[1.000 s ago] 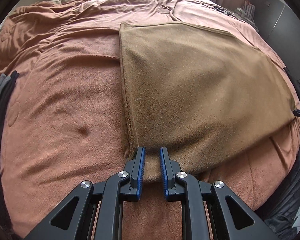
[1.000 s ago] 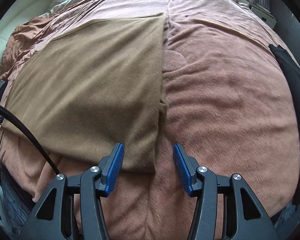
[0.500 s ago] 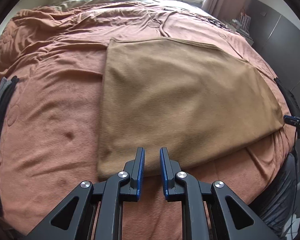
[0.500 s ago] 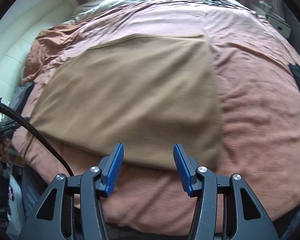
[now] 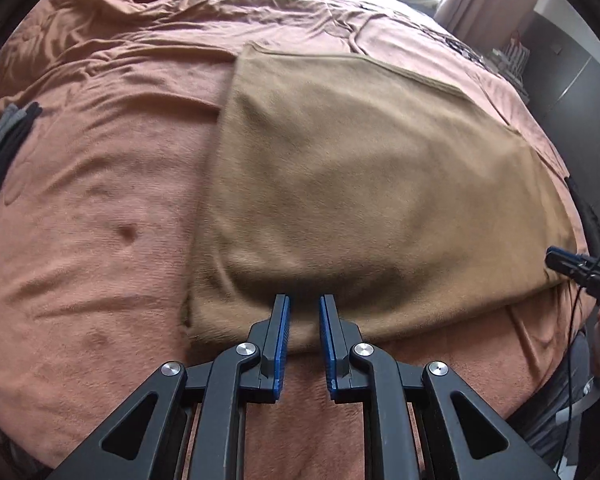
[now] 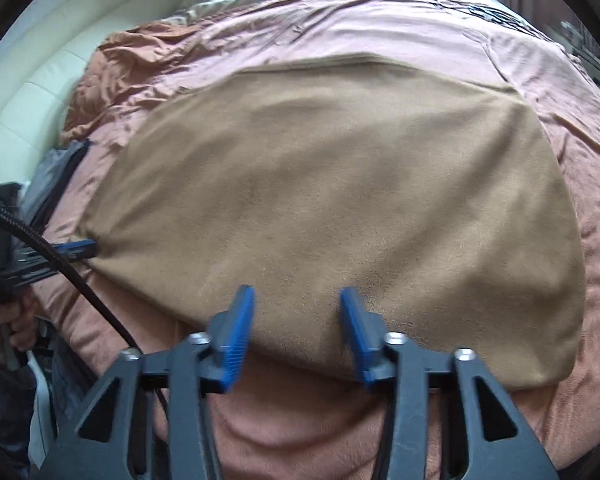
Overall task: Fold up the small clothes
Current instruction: 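Move both open tools back along the shirt to its folded end, then close both tools on the folded end of the tan shirt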
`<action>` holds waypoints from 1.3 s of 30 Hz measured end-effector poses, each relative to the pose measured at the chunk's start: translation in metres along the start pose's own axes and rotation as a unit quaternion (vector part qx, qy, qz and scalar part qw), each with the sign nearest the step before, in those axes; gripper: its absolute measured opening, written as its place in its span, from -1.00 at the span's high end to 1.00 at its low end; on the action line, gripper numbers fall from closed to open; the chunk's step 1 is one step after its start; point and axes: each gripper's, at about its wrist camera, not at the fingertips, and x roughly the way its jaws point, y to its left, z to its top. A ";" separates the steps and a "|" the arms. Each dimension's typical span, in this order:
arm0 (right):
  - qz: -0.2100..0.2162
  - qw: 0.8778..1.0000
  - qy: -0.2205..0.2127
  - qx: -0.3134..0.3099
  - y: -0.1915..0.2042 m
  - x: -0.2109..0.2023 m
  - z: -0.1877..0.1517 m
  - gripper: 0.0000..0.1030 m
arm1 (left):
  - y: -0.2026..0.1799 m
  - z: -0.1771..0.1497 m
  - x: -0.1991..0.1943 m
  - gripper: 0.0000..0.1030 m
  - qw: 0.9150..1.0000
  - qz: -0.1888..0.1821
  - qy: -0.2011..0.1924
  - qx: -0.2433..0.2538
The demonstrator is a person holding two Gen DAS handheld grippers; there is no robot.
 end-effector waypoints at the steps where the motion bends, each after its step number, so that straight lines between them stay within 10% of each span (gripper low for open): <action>1: -0.004 1.000 0.004 0.005 -0.002 0.006 -0.003 0.36 | 0.006 0.000 -0.005 0.67 1.000 -0.005 -0.006 -0.007; 6: -0.015 1.000 0.023 -0.001 0.010 0.012 -0.014 0.37 | 0.042 -0.006 -0.039 0.67 0.996 -0.017 -0.063 -0.060; 12: 0.003 1.000 0.011 -0.011 0.030 0.004 -0.002 0.37 | 0.075 -0.012 -0.033 0.66 0.989 -0.055 -0.046 -0.132; 17: 0.016 1.000 0.011 -0.021 0.046 0.017 0.002 0.37 | 0.080 -0.021 -0.026 -0.02 0.980 -0.100 -0.043 -0.166; 22: 0.027 0.999 0.026 -0.033 0.058 0.033 0.004 0.48 | 0.085 -0.021 -0.014 -0.02 0.973 -0.119 -0.030 -0.197; 26: 0.037 0.997 0.038 -0.047 0.067 0.044 0.011 0.48 | 0.084 -0.020 -0.006 0.43 0.972 -0.112 -0.023 -0.205; 39: 0.013 0.999 0.032 -0.037 0.063 0.073 0.055 0.71 | 0.086 -0.017 0.000 0.76 0.967 -0.127 -0.042 -0.215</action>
